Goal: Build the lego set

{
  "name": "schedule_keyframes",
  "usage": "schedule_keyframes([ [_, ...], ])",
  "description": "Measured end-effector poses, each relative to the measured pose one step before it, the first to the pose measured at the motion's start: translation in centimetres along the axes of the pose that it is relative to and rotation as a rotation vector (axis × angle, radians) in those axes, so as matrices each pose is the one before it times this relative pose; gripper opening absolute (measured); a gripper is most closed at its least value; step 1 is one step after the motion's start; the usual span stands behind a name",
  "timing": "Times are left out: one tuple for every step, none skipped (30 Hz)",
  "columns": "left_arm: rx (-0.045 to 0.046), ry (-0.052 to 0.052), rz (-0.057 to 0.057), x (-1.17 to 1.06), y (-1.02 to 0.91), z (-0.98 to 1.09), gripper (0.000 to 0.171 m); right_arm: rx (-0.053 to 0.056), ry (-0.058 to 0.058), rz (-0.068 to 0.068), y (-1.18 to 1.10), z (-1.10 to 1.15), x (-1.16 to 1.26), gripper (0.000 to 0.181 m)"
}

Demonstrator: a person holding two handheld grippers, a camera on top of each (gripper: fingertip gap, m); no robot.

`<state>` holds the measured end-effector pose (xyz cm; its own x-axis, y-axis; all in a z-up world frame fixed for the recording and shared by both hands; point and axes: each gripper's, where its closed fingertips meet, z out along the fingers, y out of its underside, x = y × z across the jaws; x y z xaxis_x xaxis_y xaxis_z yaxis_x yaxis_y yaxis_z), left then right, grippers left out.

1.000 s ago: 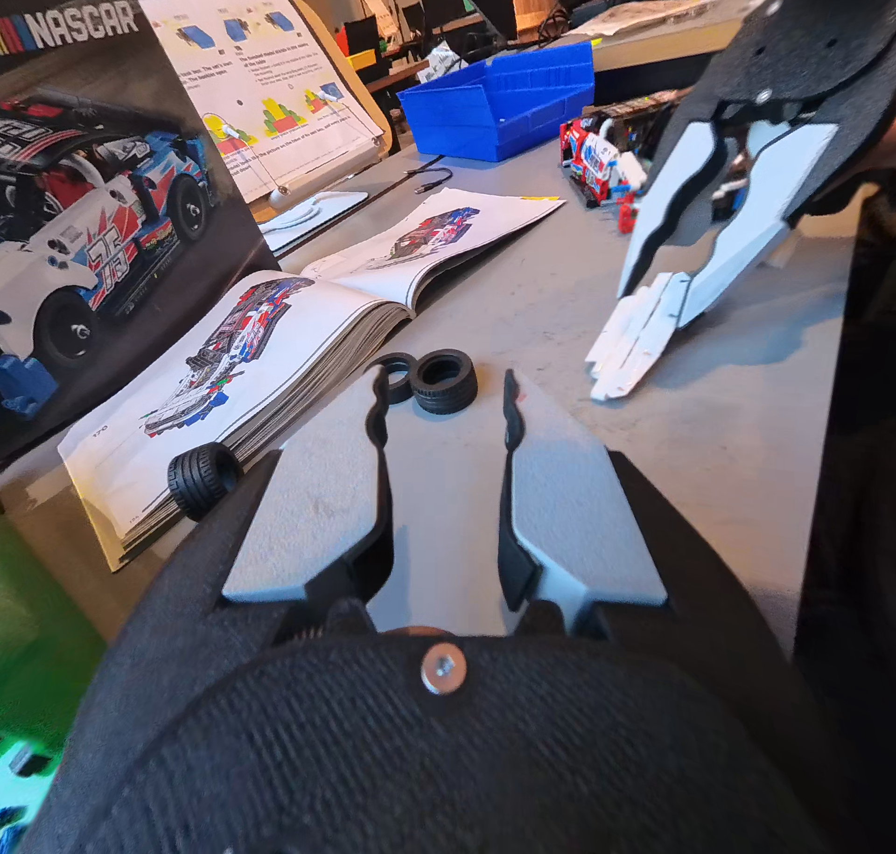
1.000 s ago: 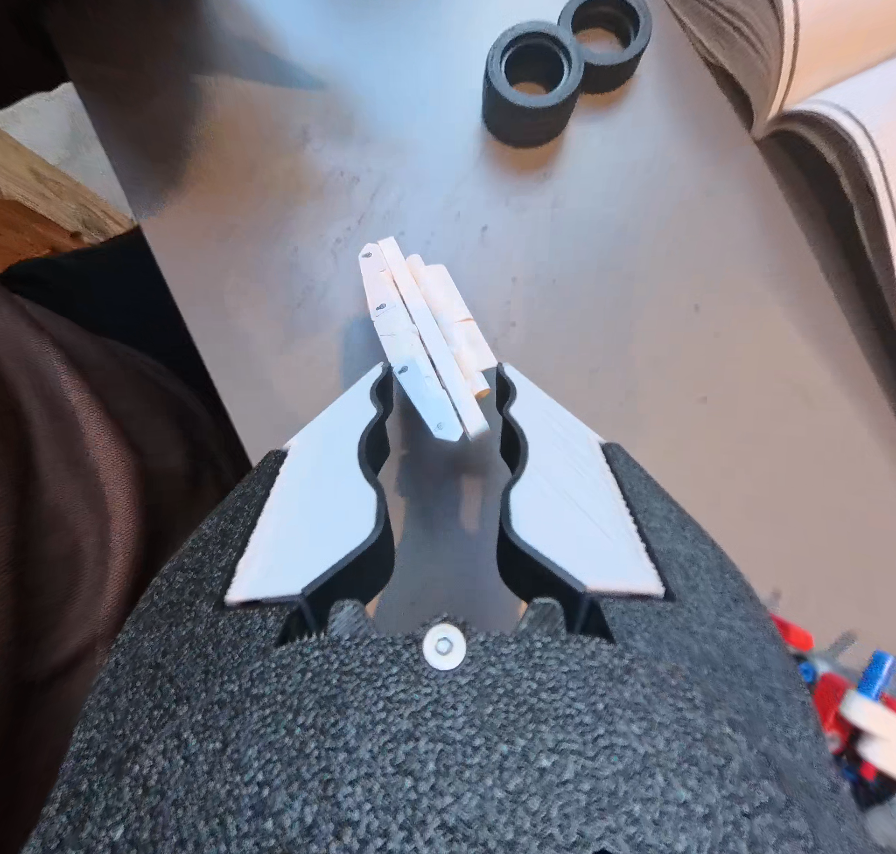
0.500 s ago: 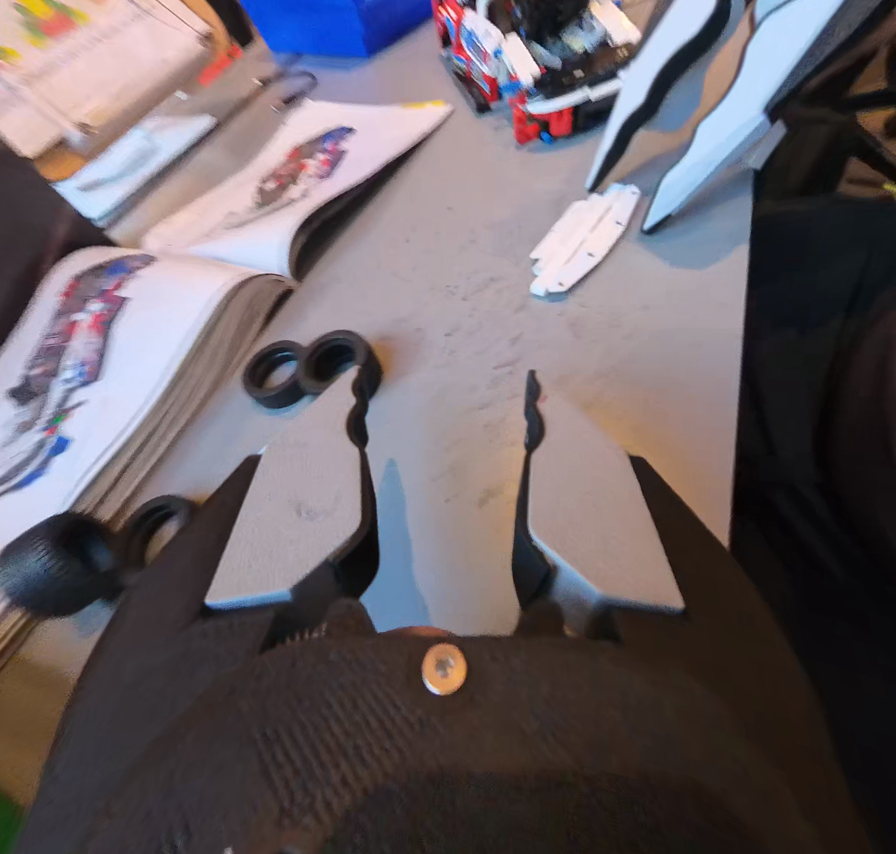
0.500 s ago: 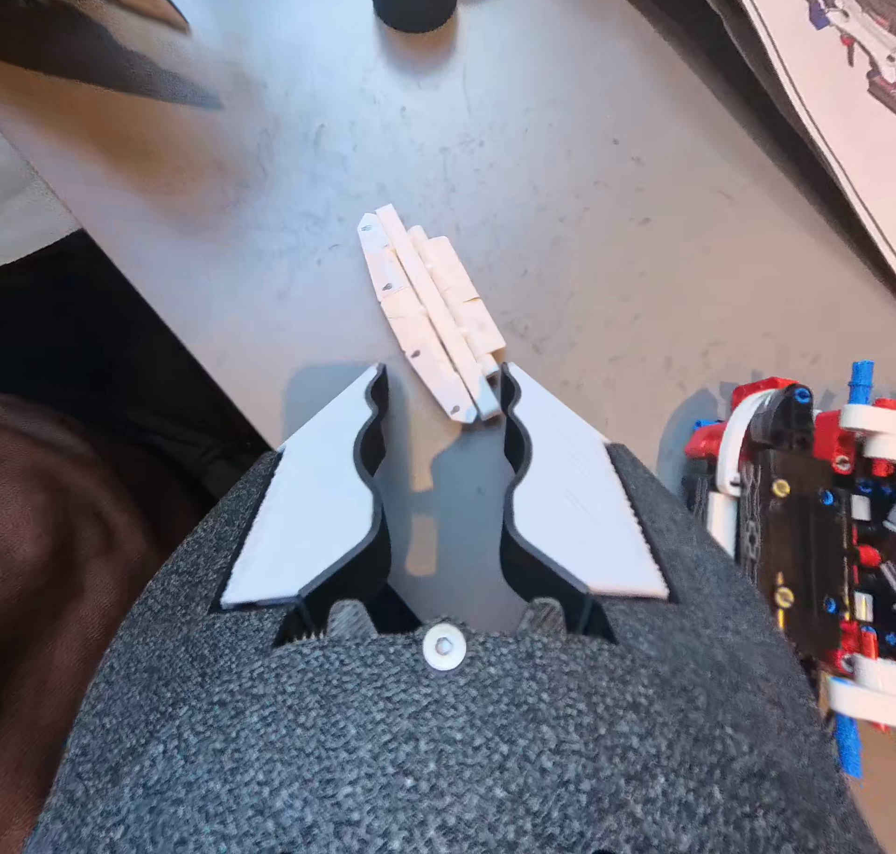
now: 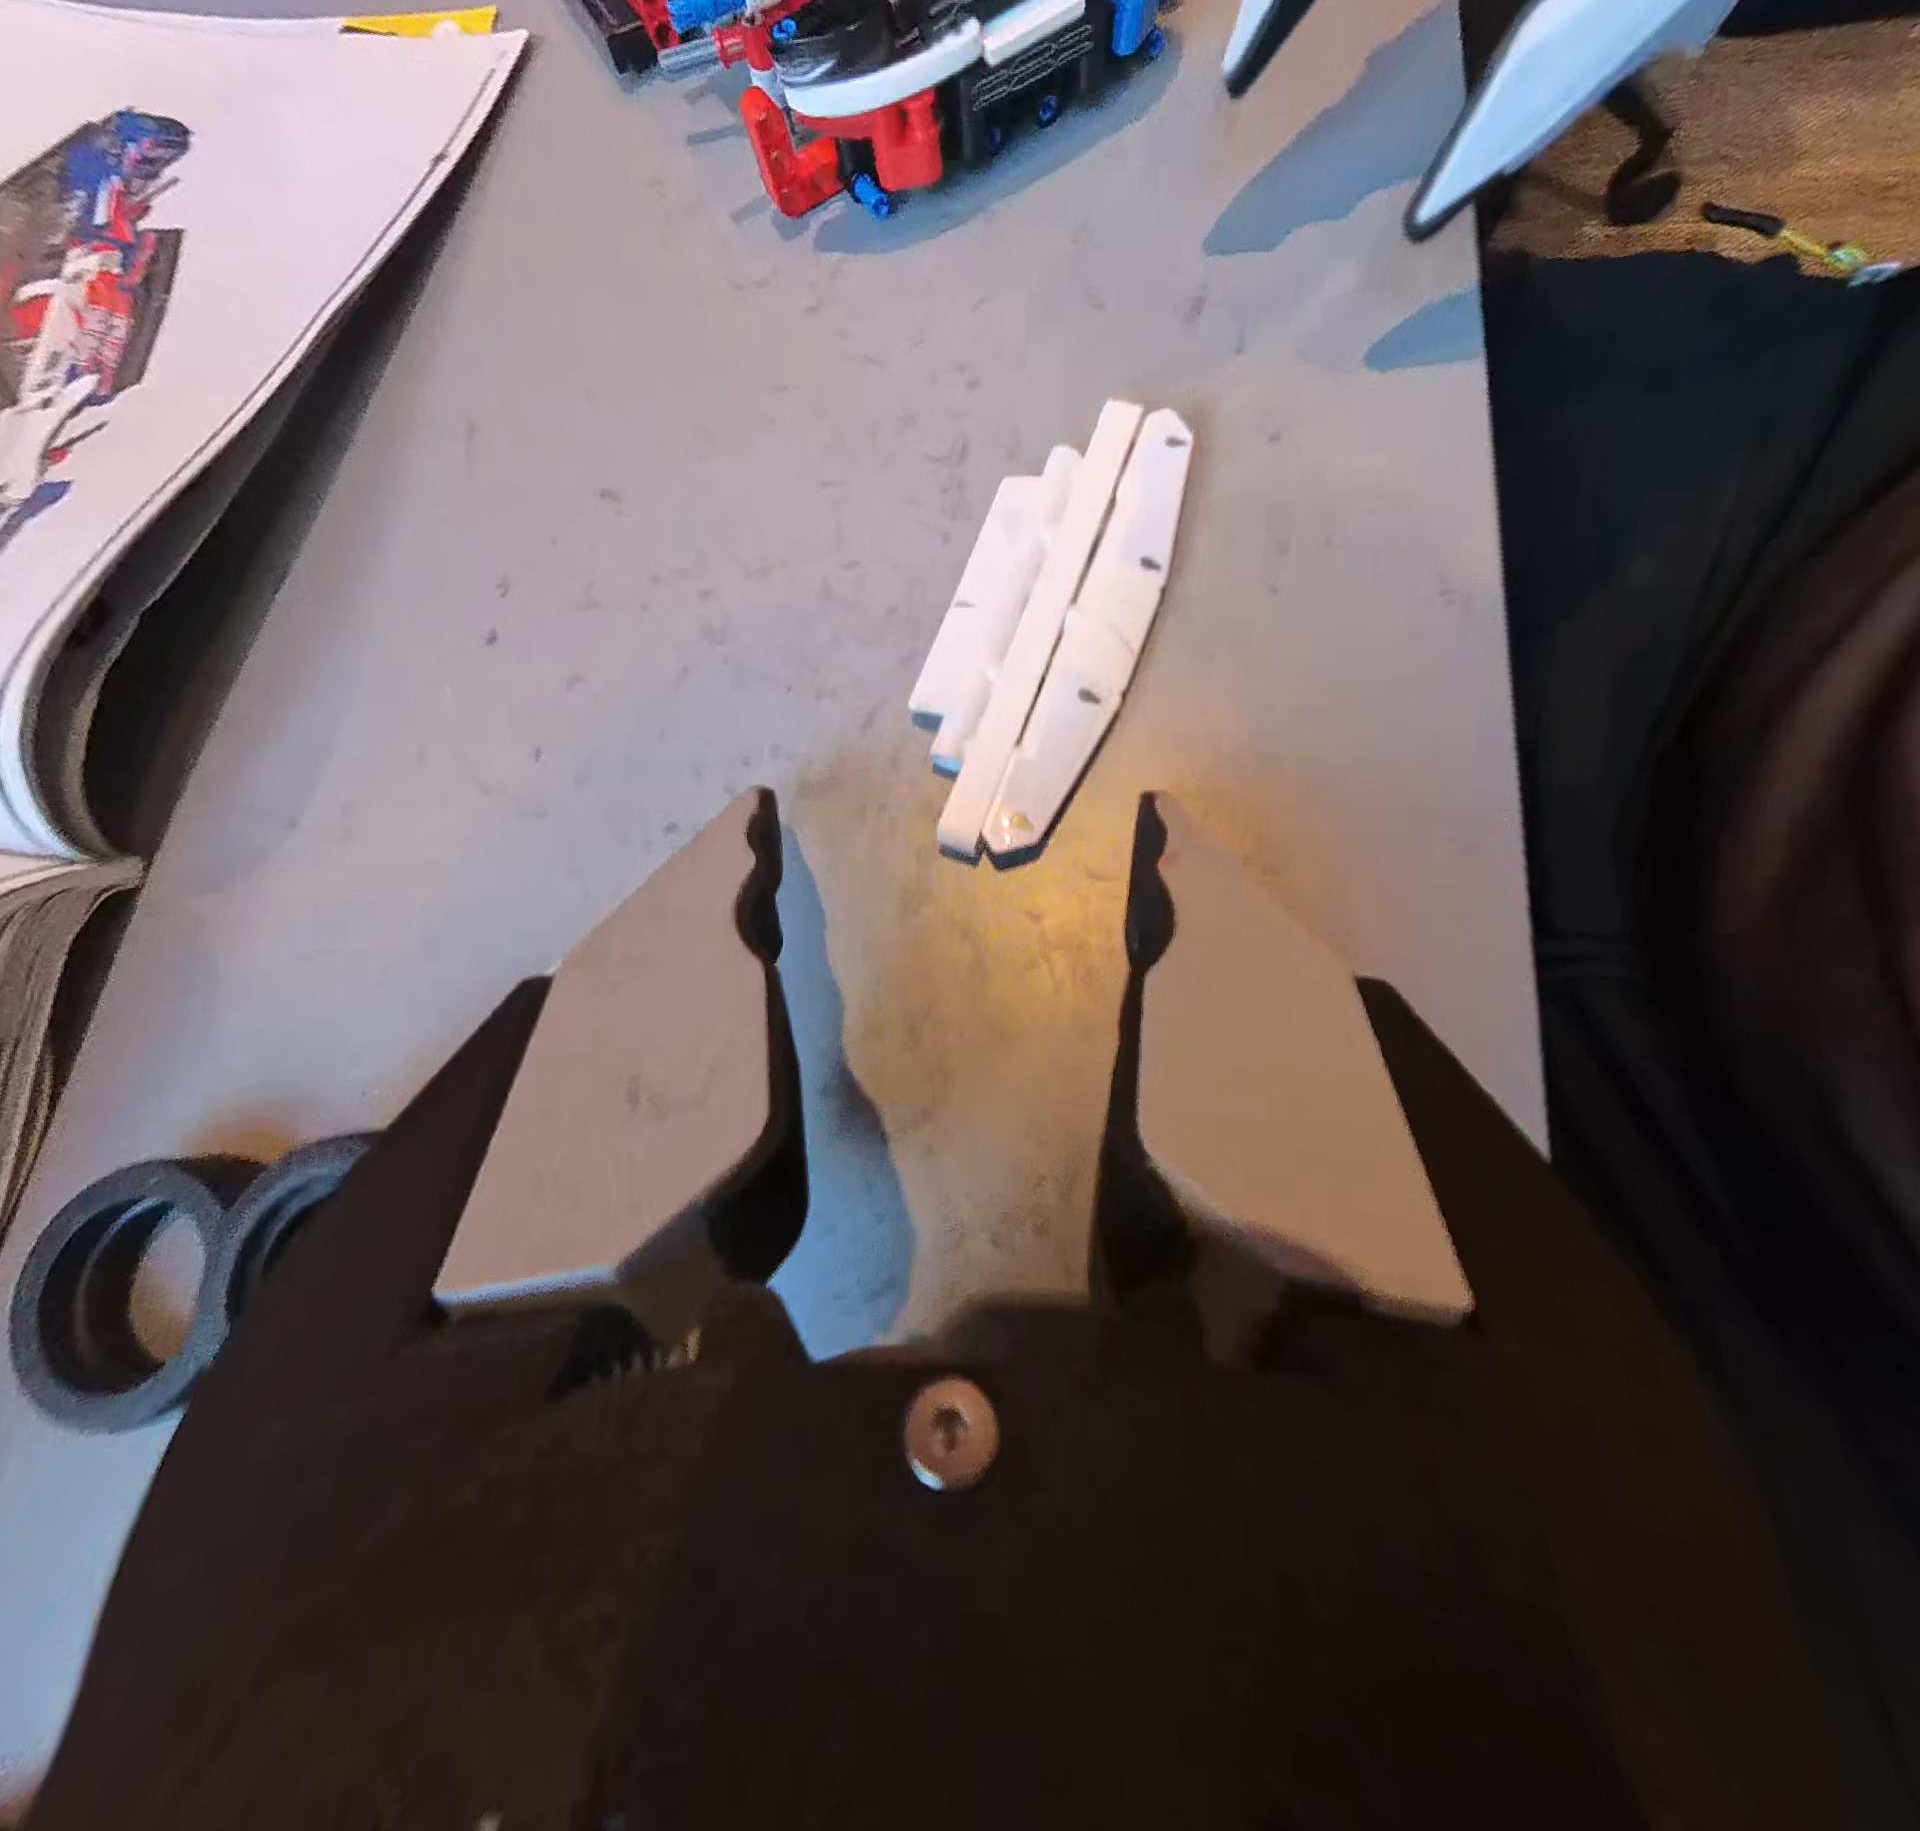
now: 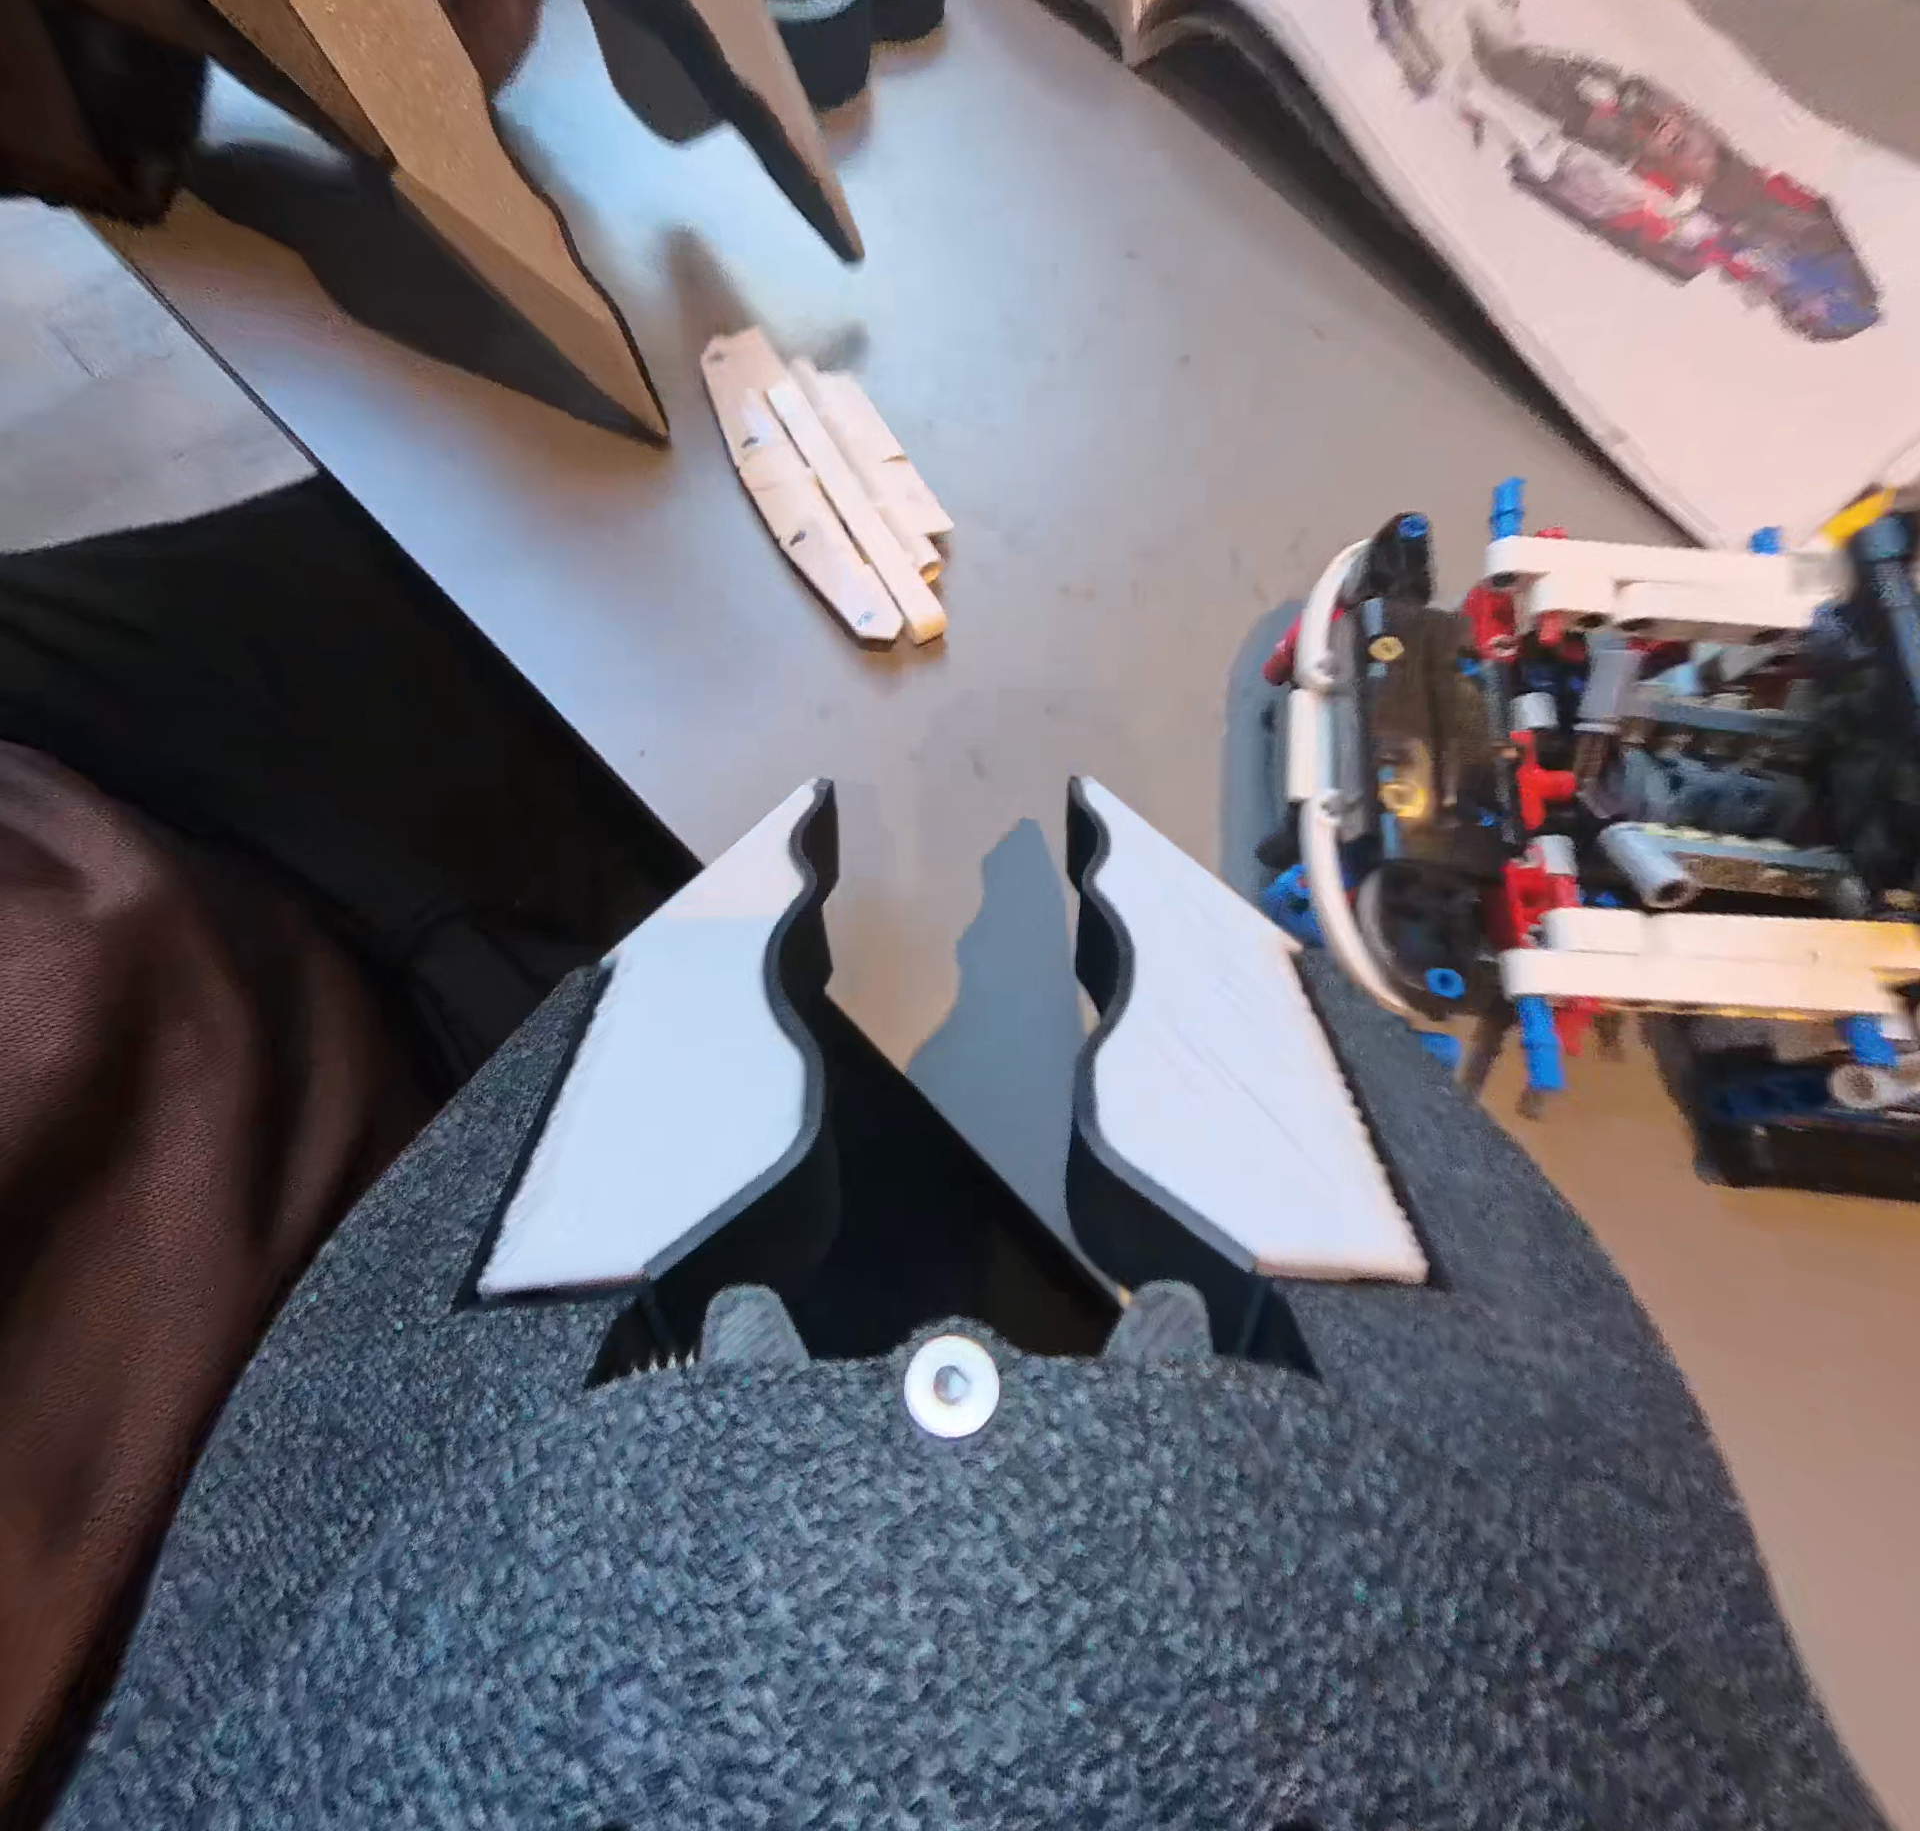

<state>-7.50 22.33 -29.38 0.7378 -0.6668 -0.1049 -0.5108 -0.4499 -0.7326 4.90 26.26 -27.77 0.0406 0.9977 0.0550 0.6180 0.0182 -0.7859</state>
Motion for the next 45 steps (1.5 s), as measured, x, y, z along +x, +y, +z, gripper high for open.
schedule_keyframes([
  [-0.00268, 0.0153, -0.0067, 0.022, -0.156, 0.271, 0.065, 0.026, 0.0018, 0.0016, -0.325, -0.448, 0.336, 0.043],
  [-0.00318, 0.0191, -0.0067, 0.077, -0.147, 0.256, 0.064, 0.019, -0.0033, 0.0075, -0.179, -0.356, 0.294, 0.044],
  [-0.00377, 0.0237, -0.0066, 0.136, -0.112, 0.215, 0.063, 0.0126, -0.0068, 0.0127, 0.005, -0.239, 0.245, 0.045],
  [-0.00435, 0.0241, -0.0086, 0.108, -0.07, 0.182, 0.061, 0.0065, -0.0083, 0.0178, 0.185, -0.105, 0.169, 0.047],
  [-0.00415, 0.0254, -0.0086, 0.128, -0.062, 0.16, 0.058, 0.0004, -0.0146, 0.0198, 0.271, 0.078, -0.012, 0.049],
  [-0.00141, 0.0202, -0.0039, 0.091, -0.08, 0.136, 0.055, -0.0051, -0.0249, 0.016, 0.274, 0.255, -0.273, 0.051],
  [0.00045, 0.0025, 0.0075, -0.083, -0.116, 0.102, 0.054, -0.0088, -0.0276, 0.0066, 0.18, 0.41, -0.423, 0.054],
  [0.00048, 0.0096, 0.0082, 0.022, -0.138, 0.14, 0.052, -0.0133, -0.019, -0.0063, 0.073, 0.517, -0.395, 0.055],
  [0.00019, 0.0105, 0.0088, 0.036, -0.138, 0.142, 0.051, -0.0137, -0.0081, -0.0184, -0.039, 0.55, -0.309, 0.055],
  [0.00045, 0.0135, 0.0123, 0.101, -0.138, 0.14, 0.049, -0.0138, -0.0013, -0.0227, -0.097, 0.591, -0.184, 0.055],
  [0.00056, 0.0168, 0.0154, 0.15, -0.137, 0.125, 0.046, -0.0166, -0.0001, -0.018, -0.079, 0.6, -0.112, 0.055],
  [0.00032, 0.0168, 0.0161, 0.156, -0.118, 0.122, 0.043, -0.0161, -0.0062, -0.011, -0.113, 0.594, -0.131, 0.056],
  [0.00044, 0.0157, 0.015, 0.138, -0.132, 0.121, 0.041, -0.0136, -0.0076, -0.0067, -0.158, 0.555, -0.125, 0.057],
  [0.00044, 0.0151, 0.0136, 0.14, -0.106, 0.108, 0.039, -0.0131, -0.0037, -0.0073, -0.142, 0.516, -0.053, 0.057],
  [-0.0003, 0.0099, 0.0122, 0.071, -0.098, 0.121, 0.038, -0.0124, -0.0038, -0.0095, -0.123, 0.459, -0.07, 0.057],
  [0.00029, 0.0102, 0.0104, 0.058, -0.111, 0.114, 0.038, -0.0013, -0.0093, -0.0055, -0.258, 0.336, -0.105, 0.055],
  [0.00007, 0.009, 0.0091, 0.064, -0.1, 0.105, 0.038, -0.0015, -0.0034, -0.0011, -0.208, 0.263, 0.013, 0.057],
  [0.0, 0.0081, 0.0095, 0.055, -0.095, 0.1, 0.038, -0.0013, 0.0013, 0.0029, -0.161, 0.205, 0.126, 0.057],
  [0.00071, 0.0048, 0.0108, 0.031, -0.098, 0.083, 0.038, 0.0002, -0.0002, 0.0027, -0.123, 0.134, 0.105, 0.058],
  [0.00135, 0.0034, 0.014, 0.047, -0.106, 0.087, 0.038, 0.0013, -0.0023, 0.0017, -0.053, 0.091, 0.034, 0.058],
  [0.00165, 0.0041, 0.0163, 0.089, -0.09, 0.067, 0.038, 0.0033, -0.0021, 0.0025, -0.016, 0.032, -0.007, 0.058],
  [0.002, 0.0043, 0.0179, 0.106, -0.087, 0.058, 0.038, 0.004, 0.0006, 0.0035, 0.019, -0.028, -0.004, 0.058],
  [0.0017, 0.004, 0.0159, 0.091, -0.086, 0.058, 0.038, 0.0046, 0.0025, 0.0053, 0.056, -0.074, -0.026, 0.058],
  [0.00205, 0.0017, 0.0177, 0.073, -0.085, 0.05, 0.038, 0.0039, 0.0043, 0.0037, 0.088, -0.118, -0.063, 0.057],
  [0.0033, 0.0013, 0.0237, 0.113, -0.114, 0.048, 0.038, 0.0017, 0.0077, -0.0032, 0.132, -0.194, -0.042, 0.055],
  [0.00395, 0.0007, 0.0275, 0.112, -0.127, 0.061, 0.038, -0.0003, 0.0153, -0.0107, 0.157, -0.286, 0.074, 0.055],
  [0.00423, -0.0075, 0.0282, -0.027, -0.176, 0.103, 0.038, -0.0006, 0.0186, -0.0143, 0.187, -0.373, 0.152, 0.053],
  [0.00488, -0.0035, 0.0255, 0.005, -0.209, 0.132, 0.038, 0.0055, 0.0132, -0.0119, 0.13, -0.443, 0.109, 0.052],
  [0.00984, 0.0072, 0.0188, 0.101, -0.301, 0.132, 0.037, 0.0142, 0.007, -0.0034, 0.036, -0.51, 0.06, 0.052],
  [0.01422, 0.009, 0.0104, 0.07, -0.398, 0.12, 0.037, 0.0205, 0.0028, 0.0044, -0.032, -0.581, 0.008, 0.052],
  [0.01595, 0.0054, 0.0074, -0.037, -0.429, 0.112, 0.037, 0.0226, 0.0028, 0.0049, -0.038, -0.67, 0.013, 0.05],
  [0.01773, 0.005, 0.0072, -0.055, -0.471, 0.088, 0.037, 0.0242, 0.0138, -0.0004, -0.019, -0.782, 0.182, 0.047],
  [0.01375, 0.0024, 0.0059, -0.146, -0.51, 0.067, 0.037, 0.029, 0.0251, -0.0056, -0.063, -0.899, 0.368, 0.044],
  [0.01012, 0.0013, 0.0077, -0.236, -0.549, 0.027, 0.037, 0.0299, 0.0291, -0.0031, -0.091, -0.919, 0.501, 0.042],
  [0.01228, 0.0, 0.0127, -0.322, -0.656, 0.005, 0.037, 0.0256, 0.0283, 0.0063, -0.027, -0.872, 0.601, 0.041],
  [0.01325, -0.0008, 0.0165, -0.43, -0.749, 0.022, 0.037, 0.0201, 0.0249, 0.0163, 0.051, -0.771, 0.644, 0.041],
  [0.00885, -0.0008, 0.0177, -0.565, -0.762, 0.071, 0.037, 0.0165, 0.0227, 0.0224, 0.089, -0.674, 0.676, 0.04],
  [0.00623, 0.0024, 0.0168, -0.608, -0.763, 0.114, 0.037, 0.0163, 0.0208, 0.0256, 0.048, -0.582, 0.693, 0.039],
  [0.00944, 0.0109, 0.0182, -0.516, -0.766, 0.099, 0.022, 0.0184, 0.0117, 0.0284, -0.069, -0.462, 0.585, 0.039],
  [0.01848, -0.0112, 0.0254, -0.809, -0.718, 0.036, 0.002, 0.0178, -0.0037, 0.0307, -0.139, -0.297, 0.349, 0.039],
  [0.02537, -0.0016, 0.0259, -0.642, -0.616, 0.044, 0.0, 0.0082, -0.0113, 0.0296, -0.053, -0.135, 0.174, 0.039],
  [0.01519, 0.0065, -0.0039, -0.59, -0.371, 0.082, 0.0, -0.0021, -0.0082, 0.0213, 0.092, -0.001, 0.103, 0.041],
  [-0.01323, 0.0148, -0.0218, -0.427, 0.19, 0.167, 0.0, -0.007, -0.0064, 0.0089, 0.165, 0.053, 0.013, 0.042],
  [-0.05242, 0.035, -0.0198, 0.08, 0.904, 0.233, 0.003, -0.016, -0.0092, -0.0008, 0.273, 0.138, -0.138, 0.042],
  [-0.06709, 0.0483, -0.021, 0.483, 1.209, 0.209, 0.008, -0.0253, -0.0043, -0.0064, 0.397, 0.2, -0.132, 0.042],
])
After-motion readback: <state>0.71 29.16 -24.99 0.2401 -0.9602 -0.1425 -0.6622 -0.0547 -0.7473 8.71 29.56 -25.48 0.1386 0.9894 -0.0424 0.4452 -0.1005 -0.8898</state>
